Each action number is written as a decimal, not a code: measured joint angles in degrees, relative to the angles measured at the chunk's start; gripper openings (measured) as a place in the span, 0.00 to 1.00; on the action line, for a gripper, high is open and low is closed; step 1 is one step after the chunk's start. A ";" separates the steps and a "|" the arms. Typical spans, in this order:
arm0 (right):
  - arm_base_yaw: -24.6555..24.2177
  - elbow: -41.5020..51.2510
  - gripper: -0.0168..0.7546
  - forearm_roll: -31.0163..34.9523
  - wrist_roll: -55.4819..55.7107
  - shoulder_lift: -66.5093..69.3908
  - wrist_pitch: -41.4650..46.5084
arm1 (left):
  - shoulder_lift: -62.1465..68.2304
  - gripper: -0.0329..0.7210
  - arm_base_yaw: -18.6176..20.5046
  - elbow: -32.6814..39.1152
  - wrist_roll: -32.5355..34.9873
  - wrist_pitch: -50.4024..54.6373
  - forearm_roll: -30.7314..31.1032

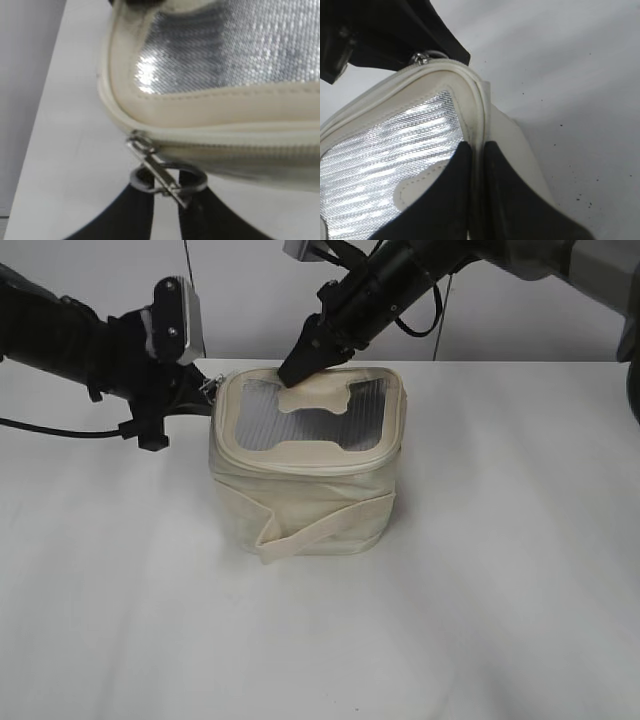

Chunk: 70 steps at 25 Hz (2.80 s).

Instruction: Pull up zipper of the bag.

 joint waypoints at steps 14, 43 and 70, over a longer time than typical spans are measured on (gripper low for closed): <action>0.00 0.00 0.09 0.03 0.00 0.00 0.00 | -2.62 0.46 0.00 -0.36 -7.84 2.04 2.77; 0.00 0.00 0.09 0.21 0.00 0.00 0.00 | -3.04 0.58 0.74 -0.47 -24.62 4.46 15.04; 0.00 0.00 0.08 0.77 0.00 0.04 0.00 | -0.44 0.45 -2.39 -0.47 -27.61 -8.09 9.01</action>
